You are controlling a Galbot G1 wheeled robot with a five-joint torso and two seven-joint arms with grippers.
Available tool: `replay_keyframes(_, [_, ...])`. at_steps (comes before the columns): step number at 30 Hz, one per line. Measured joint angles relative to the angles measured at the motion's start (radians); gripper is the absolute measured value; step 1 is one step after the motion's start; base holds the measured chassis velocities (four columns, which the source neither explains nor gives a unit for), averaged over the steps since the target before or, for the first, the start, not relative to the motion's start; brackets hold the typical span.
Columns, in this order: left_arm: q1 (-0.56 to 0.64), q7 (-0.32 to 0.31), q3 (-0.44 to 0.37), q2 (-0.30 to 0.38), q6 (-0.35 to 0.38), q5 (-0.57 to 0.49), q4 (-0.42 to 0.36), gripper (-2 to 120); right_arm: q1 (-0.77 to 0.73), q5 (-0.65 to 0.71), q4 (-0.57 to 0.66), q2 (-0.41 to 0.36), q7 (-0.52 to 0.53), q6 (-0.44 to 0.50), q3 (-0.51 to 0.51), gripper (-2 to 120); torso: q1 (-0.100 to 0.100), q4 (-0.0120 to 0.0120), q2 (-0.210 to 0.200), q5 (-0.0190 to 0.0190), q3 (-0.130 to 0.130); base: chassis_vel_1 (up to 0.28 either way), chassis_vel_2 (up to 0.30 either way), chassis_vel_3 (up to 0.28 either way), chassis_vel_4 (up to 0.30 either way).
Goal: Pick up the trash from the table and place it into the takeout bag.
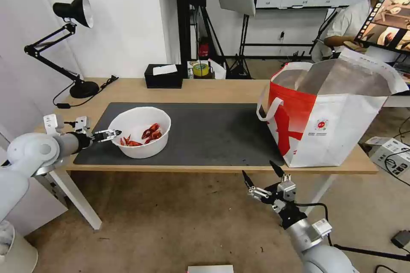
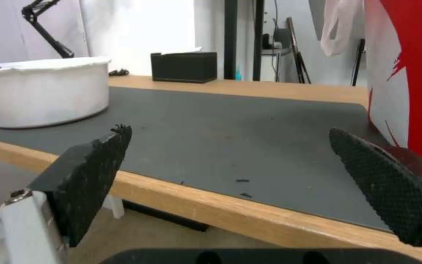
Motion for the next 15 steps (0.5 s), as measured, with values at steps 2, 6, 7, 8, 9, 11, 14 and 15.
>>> replay_keyframes(2, [0.0, 0.0, 0.0, 0.001, 0.0, 0.001, -0.001, 100, 0.0, 0.0, 0.0, 0.0, 0.0, 0.0, 0.0, 100, 0.0, 0.0, 0.0, -0.0002, 0.0, 0.0, 0.0, 0.0, 0.0])
replay_keyframes(6, [-0.003, 0.0, -0.001, 0.004, 0.001, 0.0, -0.006, 100, 0.0, 0.0, 0.0, 0.0, 0.0, 0.0, 0.0, 100, 0.0, 0.0, 0.0, -0.0004, 0.0, 0.0, 0.0, 0.0, 0.0])
replay_keyframes(7, [-0.003, 0.0, -0.001, 0.004, 0.001, 0.0, -0.006, 100, 0.0, 0.0, 0.0, 0.0, 0.0, 0.0, 0.0, 100, 0.0, 0.0, 0.0, -0.0004, 0.0, 0.0, 0.0, 0.0, 0.0])
replay_keyframes(8, [-0.006, 0.0, -0.001, 0.004, 0.001, -0.001, -0.007, 100, 0.0, 0.0, 0.0, 0.0, 0.0, 0.0, 0.0, 100, 0.0, 0.0, 0.0, -0.0005, 0.0, 0.0, 0.0, 0.0, 0.0])
replay_keyframes(9, [-0.013, 0.0, 0.001, 0.006, 0.001, -0.004, -0.008, 100, 0.0, 0.0, 0.0, 0.0, 0.0, 0.0, 0.0, 100, 0.0, -0.0001, 0.0, -0.0005, 0.0, 0.0, 0.0, 0.0, 0.0])
replay_keyframes(11, [-0.016, 0.0, 0.003, 0.006, 0.001, -0.006, -0.008, 100, 0.0, 0.0, 0.0, 0.0, 0.0, 0.0, 0.0, 100, 0.0, -0.0001, 0.0, -0.0001, 0.0, 0.0, 0.0, 0.0, 0.0])
replay_keyframes(14, [-0.024, 0.0, 0.011, 0.006, 0.001, -0.011, -0.01, 100, 0.0, 0.0, 0.0, 0.0, 0.0, 0.0, 0.0, 100, 0.0, -0.0001, 0.0, -0.0005, 0.0, 0.0, 0.0, 0.0, 0.0])
replay_keyframes(15, [-0.028, 0.0, 0.015, 0.005, 0.001, -0.014, -0.011, 100, 0.0, 0.0, 0.0, 0.0, 0.0, 0.0, 0.0, 100, 0.0, -0.0001, 0.0, -0.0004, 0.0, 0.0, 0.0, 0.0, 0.0])
